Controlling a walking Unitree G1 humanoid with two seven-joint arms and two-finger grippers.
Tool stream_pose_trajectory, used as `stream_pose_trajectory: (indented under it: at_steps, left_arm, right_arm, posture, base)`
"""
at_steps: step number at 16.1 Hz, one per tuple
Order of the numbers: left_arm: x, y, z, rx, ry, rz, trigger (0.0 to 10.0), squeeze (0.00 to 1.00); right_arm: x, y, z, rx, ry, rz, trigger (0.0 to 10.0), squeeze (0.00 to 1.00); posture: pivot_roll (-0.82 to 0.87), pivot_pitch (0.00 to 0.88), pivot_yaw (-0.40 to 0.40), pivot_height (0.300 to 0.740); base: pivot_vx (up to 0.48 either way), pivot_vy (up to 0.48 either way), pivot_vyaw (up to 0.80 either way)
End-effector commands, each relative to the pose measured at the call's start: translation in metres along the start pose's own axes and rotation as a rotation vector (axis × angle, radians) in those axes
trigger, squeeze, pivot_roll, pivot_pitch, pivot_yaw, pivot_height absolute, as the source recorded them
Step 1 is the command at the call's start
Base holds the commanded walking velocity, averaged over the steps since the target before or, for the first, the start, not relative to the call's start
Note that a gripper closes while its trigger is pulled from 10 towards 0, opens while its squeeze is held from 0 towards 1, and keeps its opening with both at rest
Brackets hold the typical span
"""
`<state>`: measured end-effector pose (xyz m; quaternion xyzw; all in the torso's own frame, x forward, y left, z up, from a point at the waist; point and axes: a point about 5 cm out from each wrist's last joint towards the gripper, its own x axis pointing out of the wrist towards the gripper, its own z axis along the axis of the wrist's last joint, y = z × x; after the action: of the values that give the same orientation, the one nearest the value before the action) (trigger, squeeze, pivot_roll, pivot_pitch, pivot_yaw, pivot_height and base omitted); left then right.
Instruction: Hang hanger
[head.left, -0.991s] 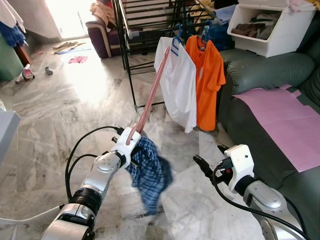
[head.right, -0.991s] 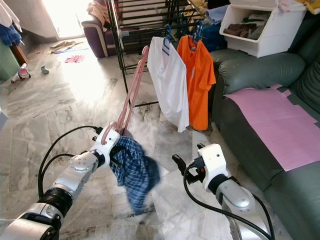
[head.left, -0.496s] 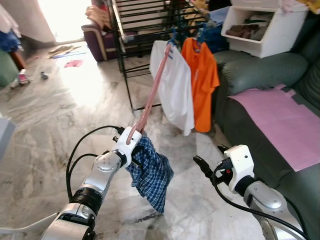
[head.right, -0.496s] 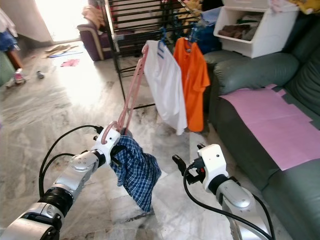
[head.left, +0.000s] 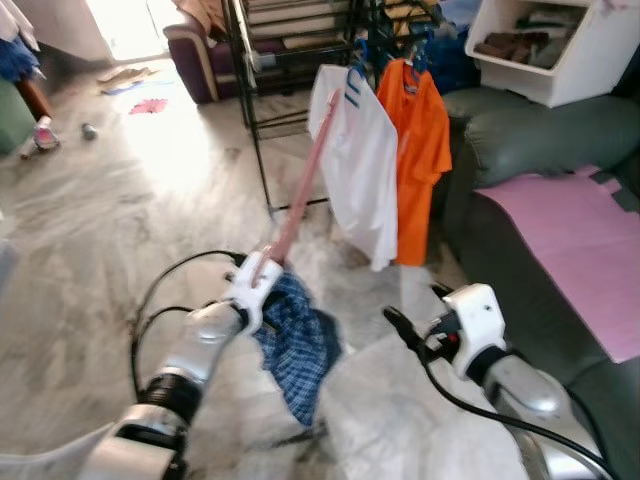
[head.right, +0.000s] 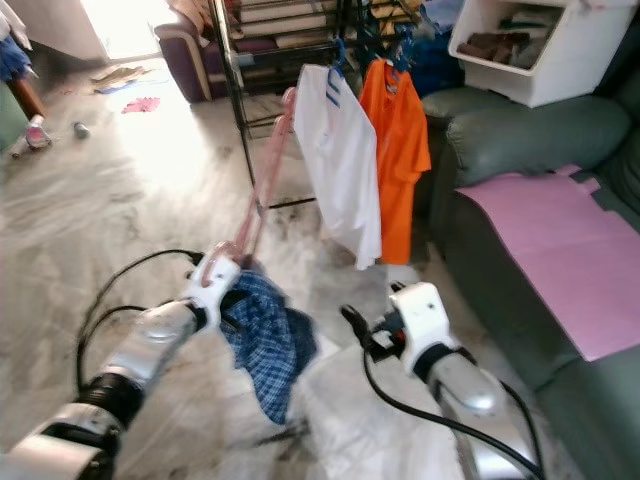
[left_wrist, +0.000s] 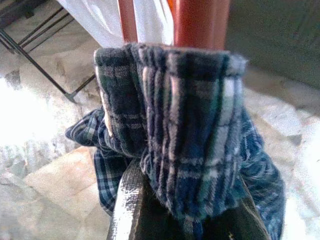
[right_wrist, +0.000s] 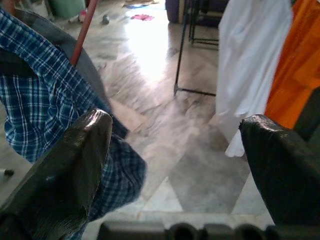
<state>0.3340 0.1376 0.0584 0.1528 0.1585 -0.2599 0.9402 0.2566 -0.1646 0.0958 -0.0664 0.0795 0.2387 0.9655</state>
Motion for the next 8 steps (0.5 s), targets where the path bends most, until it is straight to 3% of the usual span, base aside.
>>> stream_pose_trajectory:
  at_steps: [1,3,6,8]
  left_arm:
    - [0.004,-0.0013,0.0126,0.014,-0.044,-0.01,10.0,0.0]
    - [0.0042,-0.0011,0.0126,0.018,-0.04,-0.012,10.0,0.0]
    - [0.0055,-0.0017,0.0135,0.023,-0.039,-0.009,10.0,0.0]
    - [0.0075,-0.0052,0.0179,0.021,-0.056,-0.033,10.0,0.0]
  right_arm:
    - [-0.0025,-0.0029,-0.0001,-0.013,0.002,-0.005,10.0,0.38]
    - [-0.002,-0.0044,0.0008,-0.016,-0.001,-0.008,10.0,0.33]
    - [-0.0014,-0.0045,0.001,-0.017,-0.002,-0.01,10.0,0.24]
    - [-0.0011,-0.005,0.002,-0.005,-0.011,-0.016,10.0,0.04]
  posture:
    - [-0.09,0.009,0.065,0.74]
    - [-0.09,0.005,0.066,0.74]
    - [-0.09,0.003,0.067,0.74]
    - [-0.09,0.001,0.069,0.74]
  base:
    - [0.322,0.0,0.0]
    - [0.292,0.0,0.0]
    - [0.0,0.0,0.0]
    - [0.0,0.0,0.0]
